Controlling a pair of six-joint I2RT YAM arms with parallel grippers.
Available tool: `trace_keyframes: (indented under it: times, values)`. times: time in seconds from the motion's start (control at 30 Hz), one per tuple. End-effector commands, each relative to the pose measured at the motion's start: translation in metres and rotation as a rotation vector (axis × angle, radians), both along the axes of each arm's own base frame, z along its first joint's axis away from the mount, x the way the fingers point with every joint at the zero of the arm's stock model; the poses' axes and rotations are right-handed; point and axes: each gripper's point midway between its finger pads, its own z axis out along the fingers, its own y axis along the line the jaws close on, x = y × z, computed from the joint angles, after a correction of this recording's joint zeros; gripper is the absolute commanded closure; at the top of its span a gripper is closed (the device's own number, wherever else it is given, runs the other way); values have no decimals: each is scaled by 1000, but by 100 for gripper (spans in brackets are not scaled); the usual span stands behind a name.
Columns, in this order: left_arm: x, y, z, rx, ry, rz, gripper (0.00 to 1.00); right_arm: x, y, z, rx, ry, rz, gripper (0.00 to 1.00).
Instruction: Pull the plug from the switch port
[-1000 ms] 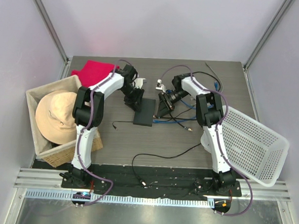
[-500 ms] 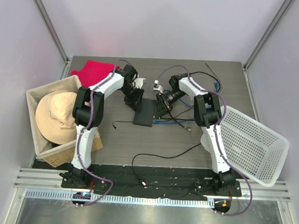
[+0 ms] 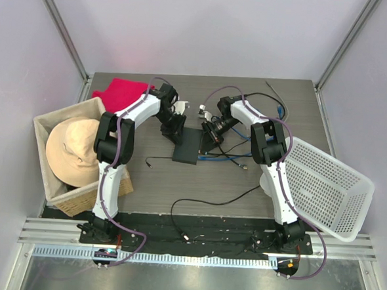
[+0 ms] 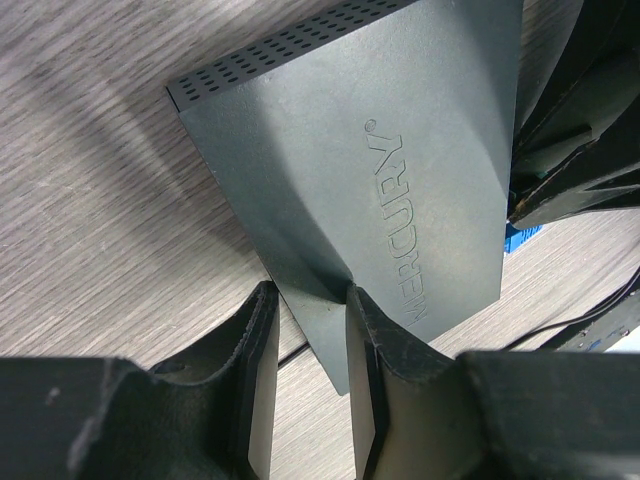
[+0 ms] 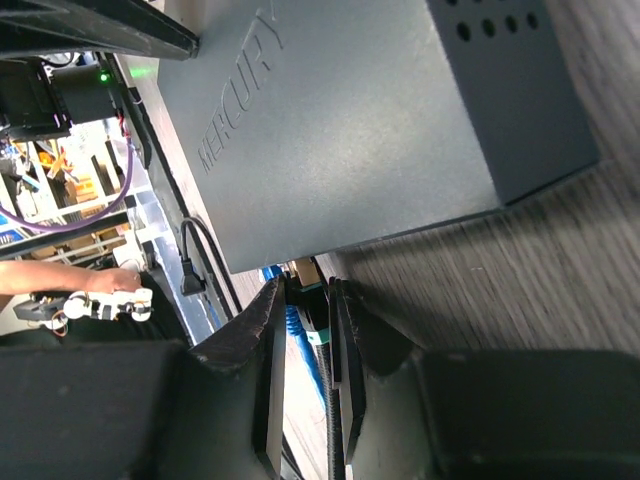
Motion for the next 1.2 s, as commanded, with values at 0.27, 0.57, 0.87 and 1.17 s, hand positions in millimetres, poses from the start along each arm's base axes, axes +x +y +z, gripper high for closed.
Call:
trace_keyframes:
  times: [0.27, 0.57, 0.87, 1.17]
  values:
    - [-6, 1, -31, 66, 17, -32, 72, 31, 6, -53, -171, -236, 33, 99]
    - [-5, 0, -32, 68, 17, -32, 73, 34, 2, -55, -187, -244, 16, 99]
    - [-4, 0, -33, 74, 15, -28, 98, 31, -1, -51, -167, -224, 22, 99]
    - [-4, -2, -34, 75, 15, -28, 100, 15, -9, -54, -179, -207, 67, 98]
